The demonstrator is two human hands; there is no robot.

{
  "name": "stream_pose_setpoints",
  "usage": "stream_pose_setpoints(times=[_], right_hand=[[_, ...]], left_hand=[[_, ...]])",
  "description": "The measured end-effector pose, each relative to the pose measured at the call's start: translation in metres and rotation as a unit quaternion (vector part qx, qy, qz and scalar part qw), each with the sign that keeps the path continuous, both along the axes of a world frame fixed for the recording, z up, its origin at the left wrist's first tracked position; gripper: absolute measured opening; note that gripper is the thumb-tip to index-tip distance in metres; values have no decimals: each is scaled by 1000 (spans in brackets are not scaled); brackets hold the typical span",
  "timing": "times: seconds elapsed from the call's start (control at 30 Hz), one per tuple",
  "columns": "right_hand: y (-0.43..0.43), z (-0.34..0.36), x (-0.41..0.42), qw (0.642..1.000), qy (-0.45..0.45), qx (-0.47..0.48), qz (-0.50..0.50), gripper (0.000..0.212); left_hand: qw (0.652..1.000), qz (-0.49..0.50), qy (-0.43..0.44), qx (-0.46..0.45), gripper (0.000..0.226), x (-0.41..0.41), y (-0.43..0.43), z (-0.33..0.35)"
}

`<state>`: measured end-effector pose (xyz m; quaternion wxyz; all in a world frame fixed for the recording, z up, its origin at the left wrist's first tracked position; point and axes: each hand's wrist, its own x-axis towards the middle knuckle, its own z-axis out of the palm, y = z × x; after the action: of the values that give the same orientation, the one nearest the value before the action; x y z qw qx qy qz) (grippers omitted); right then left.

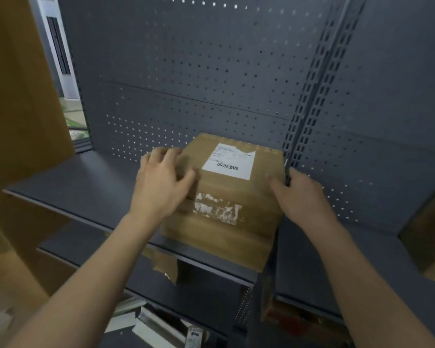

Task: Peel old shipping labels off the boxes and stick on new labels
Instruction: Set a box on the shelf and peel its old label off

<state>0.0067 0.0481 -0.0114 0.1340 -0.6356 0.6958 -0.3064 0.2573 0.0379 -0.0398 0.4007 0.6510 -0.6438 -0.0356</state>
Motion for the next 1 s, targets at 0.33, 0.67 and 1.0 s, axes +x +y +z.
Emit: stream_pose_setpoints(times=[0.33,0.67,1.0], right_hand=[[-20,-7,-14,983,-161,79,24,34],[25,-7,-92,980,-198,30,9,42],[96,-6,-210,971,-235,-24,-22,30]], left_hand=[[995,-3,75,63,49,-14,-13,3],[995,-53,85,15,46,-82,21,2],[986,-117,115,10,52,-200,73,-9]])
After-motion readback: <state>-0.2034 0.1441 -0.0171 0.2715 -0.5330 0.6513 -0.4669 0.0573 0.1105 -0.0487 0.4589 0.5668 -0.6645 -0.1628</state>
